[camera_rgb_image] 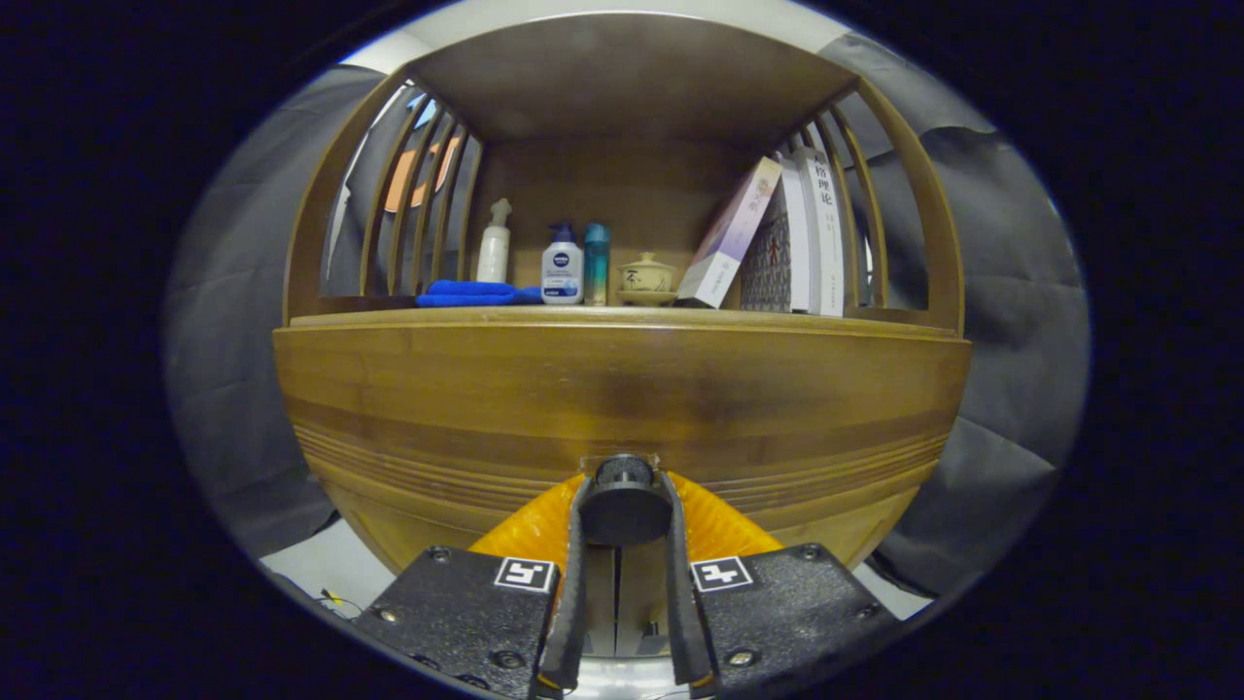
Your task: Pull open the drawer, take out the items inside it, and place them on the countertop above the cabinet.
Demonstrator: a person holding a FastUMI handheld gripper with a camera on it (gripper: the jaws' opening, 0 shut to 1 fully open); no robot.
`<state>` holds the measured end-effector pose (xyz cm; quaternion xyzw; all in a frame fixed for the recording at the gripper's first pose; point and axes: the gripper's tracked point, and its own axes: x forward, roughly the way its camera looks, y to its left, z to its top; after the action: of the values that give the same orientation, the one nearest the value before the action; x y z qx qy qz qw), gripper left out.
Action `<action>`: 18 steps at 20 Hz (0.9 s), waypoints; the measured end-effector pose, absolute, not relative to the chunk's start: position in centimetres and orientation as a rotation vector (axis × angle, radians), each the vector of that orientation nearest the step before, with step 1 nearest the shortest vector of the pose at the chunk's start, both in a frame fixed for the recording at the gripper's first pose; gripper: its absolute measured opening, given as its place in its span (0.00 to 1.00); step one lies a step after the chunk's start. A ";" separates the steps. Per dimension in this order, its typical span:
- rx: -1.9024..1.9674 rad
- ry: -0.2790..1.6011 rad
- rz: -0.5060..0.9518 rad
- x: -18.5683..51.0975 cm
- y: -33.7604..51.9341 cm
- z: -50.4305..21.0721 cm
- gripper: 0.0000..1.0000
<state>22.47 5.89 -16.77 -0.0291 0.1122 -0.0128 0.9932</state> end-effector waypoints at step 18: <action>0.038 0.227 -0.033 12.2 5.5 -16.3 0.36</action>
<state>12.22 5.51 -16.26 0.0187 0.1134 -0.0167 0.9932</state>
